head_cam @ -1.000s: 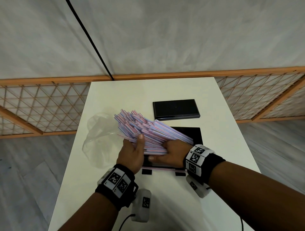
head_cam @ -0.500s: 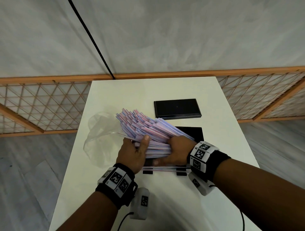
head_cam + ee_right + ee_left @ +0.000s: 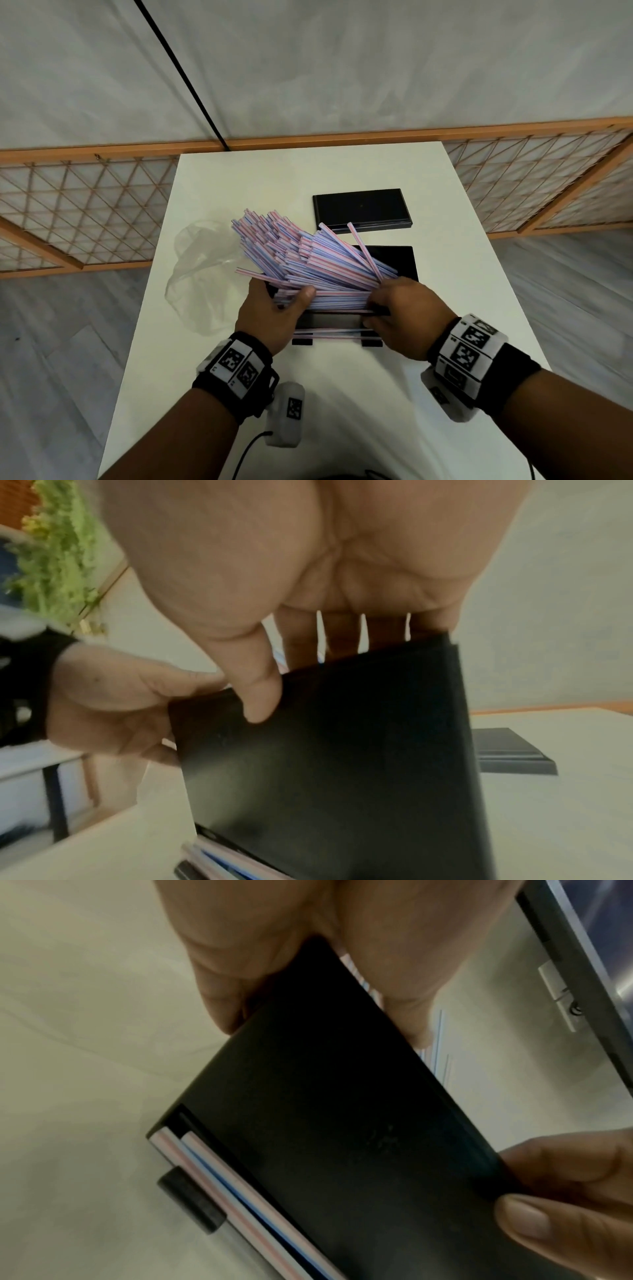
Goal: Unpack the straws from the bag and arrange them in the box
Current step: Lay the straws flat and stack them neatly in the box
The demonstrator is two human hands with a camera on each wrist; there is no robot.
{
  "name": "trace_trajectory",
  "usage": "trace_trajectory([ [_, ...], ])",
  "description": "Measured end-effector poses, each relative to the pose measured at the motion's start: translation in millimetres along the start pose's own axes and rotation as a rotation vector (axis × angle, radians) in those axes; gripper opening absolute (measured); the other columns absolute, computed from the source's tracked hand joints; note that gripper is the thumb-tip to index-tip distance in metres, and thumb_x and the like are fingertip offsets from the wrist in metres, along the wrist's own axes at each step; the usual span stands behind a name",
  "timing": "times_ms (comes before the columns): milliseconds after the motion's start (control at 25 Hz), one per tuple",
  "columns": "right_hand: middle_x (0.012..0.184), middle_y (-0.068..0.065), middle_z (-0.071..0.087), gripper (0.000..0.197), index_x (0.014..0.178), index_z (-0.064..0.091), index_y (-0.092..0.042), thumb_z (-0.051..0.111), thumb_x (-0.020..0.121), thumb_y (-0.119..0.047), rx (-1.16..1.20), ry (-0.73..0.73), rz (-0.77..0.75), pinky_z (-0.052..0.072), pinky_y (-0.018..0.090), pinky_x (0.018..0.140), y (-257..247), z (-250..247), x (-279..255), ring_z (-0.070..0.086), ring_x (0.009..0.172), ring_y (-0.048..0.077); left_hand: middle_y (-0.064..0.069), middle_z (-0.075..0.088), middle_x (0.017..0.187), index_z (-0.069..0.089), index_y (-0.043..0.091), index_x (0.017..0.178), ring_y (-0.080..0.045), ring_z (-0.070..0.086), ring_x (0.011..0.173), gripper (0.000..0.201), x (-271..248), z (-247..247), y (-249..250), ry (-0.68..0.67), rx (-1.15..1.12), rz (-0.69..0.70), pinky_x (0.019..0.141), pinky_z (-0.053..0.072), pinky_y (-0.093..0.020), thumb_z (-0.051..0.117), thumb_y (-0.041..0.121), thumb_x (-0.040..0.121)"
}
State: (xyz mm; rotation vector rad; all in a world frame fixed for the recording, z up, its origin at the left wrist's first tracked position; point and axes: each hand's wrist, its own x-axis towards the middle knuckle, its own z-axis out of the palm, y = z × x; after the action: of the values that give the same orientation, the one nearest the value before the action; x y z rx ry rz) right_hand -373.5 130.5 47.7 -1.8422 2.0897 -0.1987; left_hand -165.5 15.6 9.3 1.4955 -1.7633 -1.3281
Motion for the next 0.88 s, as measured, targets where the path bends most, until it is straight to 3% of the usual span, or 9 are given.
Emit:
trace_trajectory([
  [120,0.081,0.003,0.058,0.026,0.085,0.064,-0.016,0.067,0.067,-0.034,0.09,0.282,0.029,0.046,0.033,0.068,6,-1,-19,0.055,0.077,0.026,0.016,0.065,0.098,0.059,0.025,0.104,-0.002,0.062,0.093,0.063,-5,-4,-3,0.052,-0.077,-0.098,0.087,0.046,-0.03,0.063,0.076,0.068],
  [240,0.079,0.001,0.056,0.025,0.088,0.057,-0.014,0.067,0.069,-0.027,0.319,0.46,0.372,0.038,0.029,0.067,31,2,-43,0.052,0.07,0.021,0.004,0.07,0.105,0.065,0.027,0.095,-0.018,0.065,0.101,0.058,-10,-8,-30,0.099,-0.268,-0.3,0.096,0.047,-0.042,0.057,0.078,0.069],
  [320,0.082,0.003,0.063,0.025,0.093,0.058,-0.013,0.066,0.076,-0.029,0.45,0.332,0.698,0.039,0.031,0.072,48,11,-55,0.059,0.08,0.027,-0.008,0.069,0.119,0.066,0.021,0.099,-0.029,0.063,0.111,0.04,-16,-5,-38,0.115,-0.421,-0.402,0.095,0.044,-0.041,0.053,0.055,0.084],
  [400,0.099,0.008,0.067,0.027,0.104,0.063,-0.013,0.065,0.083,-0.029,0.438,0.031,0.857,0.042,0.031,0.081,56,31,-61,0.06,0.102,0.034,-0.012,0.066,0.119,0.065,0.019,0.1,-0.032,0.06,0.116,0.022,-19,-3,-34,0.122,-0.491,-0.412,0.092,0.04,-0.038,0.046,0.031,0.098],
  [440,0.11,0.009,0.067,0.032,0.111,0.064,-0.012,0.064,0.084,-0.029,0.377,-0.121,0.844,0.042,0.029,0.084,56,44,-61,0.058,0.11,0.033,-0.01,0.067,0.116,0.067,0.024,0.097,-0.029,0.06,0.114,0.024,-21,0,-31,0.142,-0.502,-0.378,0.093,0.04,-0.04,0.044,0.033,0.099],
  [520,0.12,0.009,0.066,0.032,0.11,0.066,-0.011,0.059,0.085,-0.031,0.282,-0.295,0.736,0.043,0.027,0.086,52,70,-55,0.058,0.114,0.031,0.002,0.071,0.104,0.071,0.035,0.087,-0.022,0.062,0.103,0.034,-25,3,-32,0.166,-0.418,-0.251,0.092,0.042,-0.041,0.048,0.06,0.087],
  [640,0.108,0.01,0.068,0.022,0.092,0.064,-0.009,0.051,0.081,-0.024,0.331,-0.326,0.657,0.047,0.03,0.08,44,94,-43,0.062,0.103,0.033,0.01,0.064,0.079,0.067,0.026,0.083,-0.015,0.055,0.075,0.05,-34,12,-42,0.071,-0.294,-0.234,0.074,0.042,-0.034,0.061,0.068,0.059],
  [800,0.127,0.004,0.066,0.054,0.134,0.055,-0.011,0.054,0.08,-0.012,0.525,-0.268,0.713,0.049,0.03,0.093,33,105,-37,0.061,0.116,0.025,0.0,0.047,0.059,0.054,0.016,0.057,-0.023,0.038,0.061,0.013,-33,22,-47,0.044,-0.253,-0.442,0.061,0.032,-0.032,0.061,0.027,0.056],
  [880,0.129,-0.004,0.065,0.065,0.141,0.049,-0.023,0.055,0.078,-0.012,0.559,-0.242,0.707,0.049,0.026,0.09,26,105,-37,0.062,0.116,0.021,-0.001,0.043,0.051,0.051,0.014,0.044,-0.025,0.035,0.06,0.016,-27,24,-57,0.049,-0.212,-0.512,0.062,0.033,-0.037,0.057,0.016,0.059],
])
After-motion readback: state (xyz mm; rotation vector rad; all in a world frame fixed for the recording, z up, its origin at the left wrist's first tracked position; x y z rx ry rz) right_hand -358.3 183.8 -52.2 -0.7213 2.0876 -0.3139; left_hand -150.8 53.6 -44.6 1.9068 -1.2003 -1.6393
